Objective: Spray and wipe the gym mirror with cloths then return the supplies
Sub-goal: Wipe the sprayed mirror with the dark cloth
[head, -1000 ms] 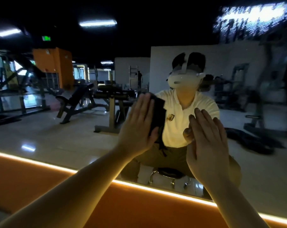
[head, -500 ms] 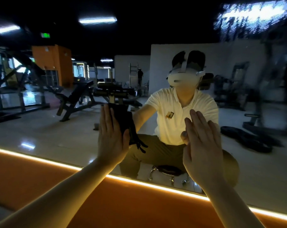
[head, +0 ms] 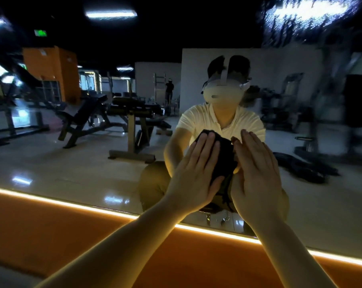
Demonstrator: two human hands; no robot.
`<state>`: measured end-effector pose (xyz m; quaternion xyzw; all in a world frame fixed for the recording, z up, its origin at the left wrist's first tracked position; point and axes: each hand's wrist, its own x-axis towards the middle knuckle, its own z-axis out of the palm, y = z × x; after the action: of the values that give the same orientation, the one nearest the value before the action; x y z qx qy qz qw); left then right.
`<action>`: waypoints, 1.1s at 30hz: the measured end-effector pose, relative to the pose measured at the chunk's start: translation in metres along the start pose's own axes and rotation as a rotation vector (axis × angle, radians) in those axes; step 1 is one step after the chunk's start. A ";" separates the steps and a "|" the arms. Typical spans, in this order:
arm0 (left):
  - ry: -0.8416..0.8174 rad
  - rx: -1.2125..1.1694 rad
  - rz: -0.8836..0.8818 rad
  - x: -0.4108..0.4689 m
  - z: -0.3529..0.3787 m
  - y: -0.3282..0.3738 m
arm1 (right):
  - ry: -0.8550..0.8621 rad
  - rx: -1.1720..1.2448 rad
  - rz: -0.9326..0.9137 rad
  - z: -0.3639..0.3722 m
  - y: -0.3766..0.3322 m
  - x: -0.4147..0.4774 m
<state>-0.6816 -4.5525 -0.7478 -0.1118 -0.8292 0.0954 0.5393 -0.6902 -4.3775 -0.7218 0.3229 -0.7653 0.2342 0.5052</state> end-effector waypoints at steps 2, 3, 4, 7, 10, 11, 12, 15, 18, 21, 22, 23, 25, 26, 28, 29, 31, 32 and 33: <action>-0.003 0.036 0.032 -0.009 -0.003 -0.021 | -0.003 0.007 -0.027 0.003 -0.008 -0.002; -0.002 0.036 0.024 -0.016 -0.004 -0.032 | -0.008 0.008 -0.050 0.005 -0.012 -0.004; -0.001 0.035 0.004 -0.023 -0.007 -0.043 | -0.015 0.009 -0.073 0.008 -0.016 -0.005; 0.008 0.028 -0.124 -0.048 -0.015 -0.075 | -0.048 0.009 -0.110 0.016 -0.026 -0.012; 0.018 0.030 -0.311 -0.082 -0.027 -0.108 | -0.062 0.005 -0.115 0.023 -0.031 -0.017; 0.015 0.041 -0.388 -0.096 -0.031 -0.117 | -0.058 -0.001 -0.115 0.025 -0.031 -0.017; 0.013 0.048 -0.462 -0.109 -0.034 -0.125 | -0.050 -0.005 -0.113 0.026 -0.032 -0.018; 0.023 0.031 -0.588 -0.129 -0.036 -0.133 | -0.035 -0.015 -0.112 0.028 -0.032 -0.017; 0.060 -0.036 -0.582 -0.122 -0.028 -0.120 | -0.050 -0.011 -0.110 0.029 -0.031 -0.018; 0.046 -0.074 -0.427 -0.112 -0.010 -0.086 | -0.061 -0.010 -0.108 0.025 -0.025 -0.018; 0.041 -0.087 -0.384 -0.108 -0.003 -0.072 | -0.064 -0.013 -0.102 0.023 -0.023 -0.019; 0.040 -0.105 -0.355 -0.102 0.003 -0.058 | -0.064 -0.016 -0.096 0.020 -0.019 -0.019; 0.029 -0.127 -0.287 -0.090 0.014 -0.030 | -0.056 -0.025 -0.089 0.015 -0.012 -0.020; 0.008 -0.131 -0.238 -0.084 0.018 -0.015 | -0.053 -0.034 -0.086 0.012 -0.008 -0.020; -0.052 -0.123 -0.137 -0.078 0.026 0.014 | -0.057 -0.051 -0.077 0.008 -0.003 -0.020; -0.083 -0.099 -0.091 -0.078 0.030 0.027 | -0.064 -0.056 -0.073 0.006 -0.001 -0.021; -0.117 -0.033 0.010 -0.078 0.035 0.039 | -0.075 -0.063 -0.075 0.005 0.002 -0.022; -0.116 -0.010 0.058 -0.079 0.036 0.037 | -0.074 -0.063 -0.083 0.004 0.003 -0.023; -0.115 0.007 0.106 -0.079 0.034 0.031 | -0.072 -0.058 -0.092 0.004 0.004 -0.023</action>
<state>-0.6793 -4.5470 -0.8392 -0.1482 -0.8513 0.1329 0.4855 -0.6889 -4.3720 -0.7453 0.3510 -0.7738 0.1766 0.4968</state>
